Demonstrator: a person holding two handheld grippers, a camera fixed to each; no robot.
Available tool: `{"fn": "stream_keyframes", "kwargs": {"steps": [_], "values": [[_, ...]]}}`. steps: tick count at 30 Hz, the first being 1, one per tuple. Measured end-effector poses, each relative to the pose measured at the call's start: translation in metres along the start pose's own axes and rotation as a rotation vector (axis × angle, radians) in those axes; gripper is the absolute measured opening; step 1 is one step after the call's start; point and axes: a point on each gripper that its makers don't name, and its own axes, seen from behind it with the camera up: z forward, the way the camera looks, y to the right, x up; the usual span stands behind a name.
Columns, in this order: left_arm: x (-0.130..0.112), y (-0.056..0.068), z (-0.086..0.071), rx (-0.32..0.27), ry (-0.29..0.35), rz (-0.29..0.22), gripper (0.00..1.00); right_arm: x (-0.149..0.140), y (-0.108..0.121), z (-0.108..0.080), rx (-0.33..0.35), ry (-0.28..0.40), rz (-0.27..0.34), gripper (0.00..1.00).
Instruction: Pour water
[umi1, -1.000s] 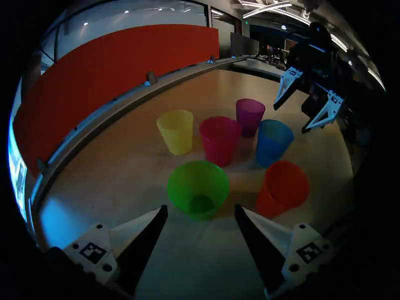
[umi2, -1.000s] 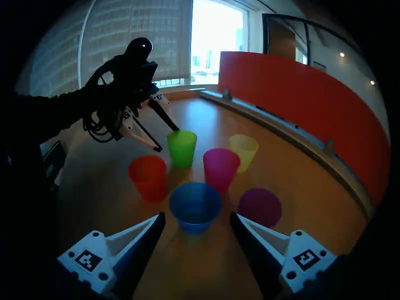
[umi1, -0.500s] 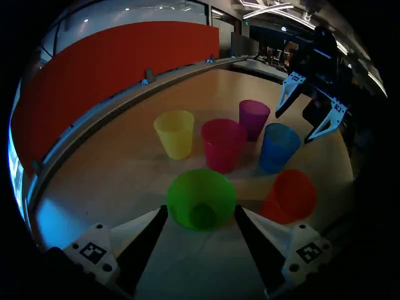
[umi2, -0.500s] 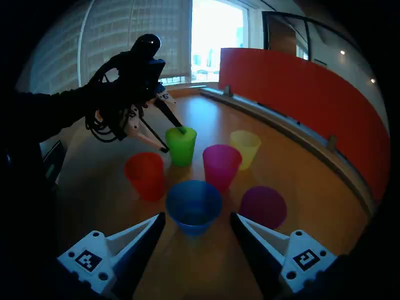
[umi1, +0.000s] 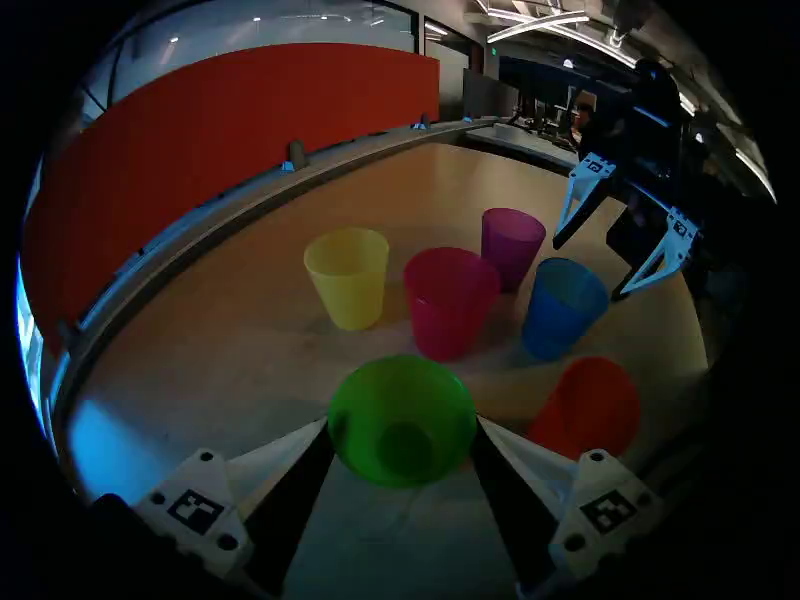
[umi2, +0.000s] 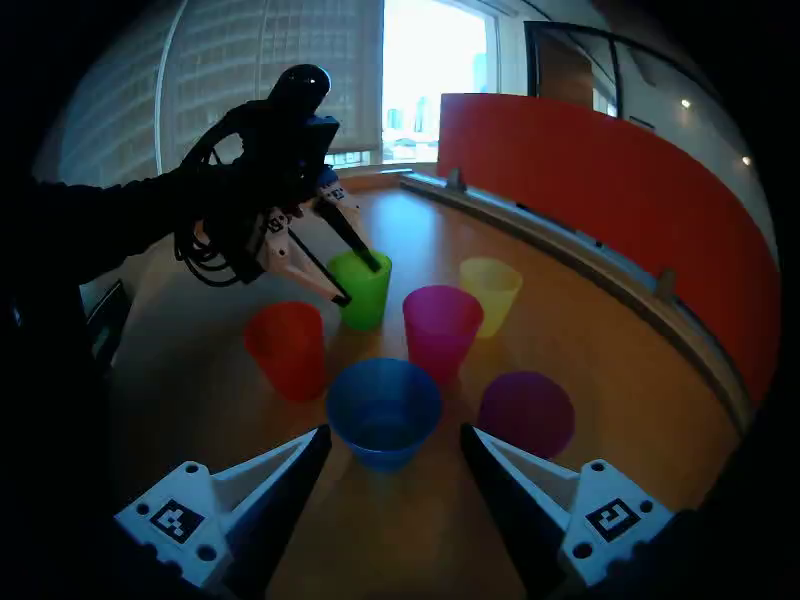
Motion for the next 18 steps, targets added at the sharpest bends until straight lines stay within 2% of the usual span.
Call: {"fn": "stream_keyframes", "kwargs": {"steps": [18], "values": [[0.003, -0.002, -0.01, 0.018, 0.016, 0.002, 0.87, -0.005, -0.003, 0.02, 0.013, -0.014, -0.007, 1.0]]}}
